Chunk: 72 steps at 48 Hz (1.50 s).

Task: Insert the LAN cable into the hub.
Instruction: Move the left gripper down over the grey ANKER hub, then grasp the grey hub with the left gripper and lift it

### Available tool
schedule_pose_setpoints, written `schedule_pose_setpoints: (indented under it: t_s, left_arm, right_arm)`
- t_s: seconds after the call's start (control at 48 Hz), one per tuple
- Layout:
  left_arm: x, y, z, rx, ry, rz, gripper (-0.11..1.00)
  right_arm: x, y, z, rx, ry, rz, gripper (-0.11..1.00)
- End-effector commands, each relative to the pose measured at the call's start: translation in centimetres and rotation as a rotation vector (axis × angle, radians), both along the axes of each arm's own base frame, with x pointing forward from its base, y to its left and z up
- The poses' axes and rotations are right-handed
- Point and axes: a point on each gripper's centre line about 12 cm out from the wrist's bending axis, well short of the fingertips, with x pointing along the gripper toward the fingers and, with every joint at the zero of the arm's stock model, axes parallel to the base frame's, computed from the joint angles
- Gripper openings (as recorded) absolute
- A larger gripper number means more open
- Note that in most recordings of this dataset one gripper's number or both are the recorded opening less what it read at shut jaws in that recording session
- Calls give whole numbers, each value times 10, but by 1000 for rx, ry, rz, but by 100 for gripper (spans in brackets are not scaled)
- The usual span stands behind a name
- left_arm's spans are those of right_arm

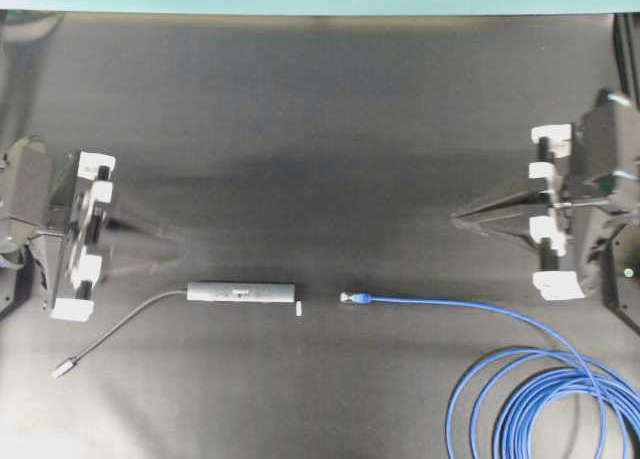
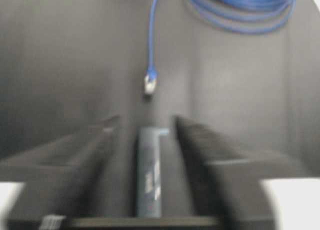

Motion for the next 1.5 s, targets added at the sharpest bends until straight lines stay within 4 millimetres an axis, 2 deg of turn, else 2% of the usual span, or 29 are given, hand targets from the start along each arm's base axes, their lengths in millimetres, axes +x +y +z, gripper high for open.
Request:
schedule_pose_setpoints:
  t_s: [0.0,0.062,0.104,0.25,0.312,0.395,0.541,0.749,0.937,1.478]
  left_arm:
    - [-2,-2,-14,-30,-15,-10,60]
    - [-6,-3,-27,-59,-10,-12,76]
    - [-8,-3,-34,-70,-9,-14,81]
    - [-10,-10,-61,-78,31,-41,66]
    - [-5,-11,-71,-77,55,-46,67]
    - [3,-12,-85,-77,82,-44,69]
    - [16,-14,-114,-87,96,-48,69]
    - [31,-14,-139,-94,82,-45,69]
    - [48,-14,-145,-84,78,-44,69]
    - [58,-8,-163,-75,98,-22,68]
  right_arm:
    - [5,-1,9,10,-26,-8,3]
    - [4,-1,8,10,-15,-7,11]
    - [4,-1,7,12,-4,-9,17]
    - [5,0,8,13,5,-7,52]
    - [6,0,11,13,2,-7,65]
    - [8,-1,12,13,13,-8,74]
    - [12,0,11,12,34,-6,75]
    - [18,0,8,31,53,-15,75]
    - [18,0,9,60,49,-30,75]
    - [17,2,10,62,48,-24,74]
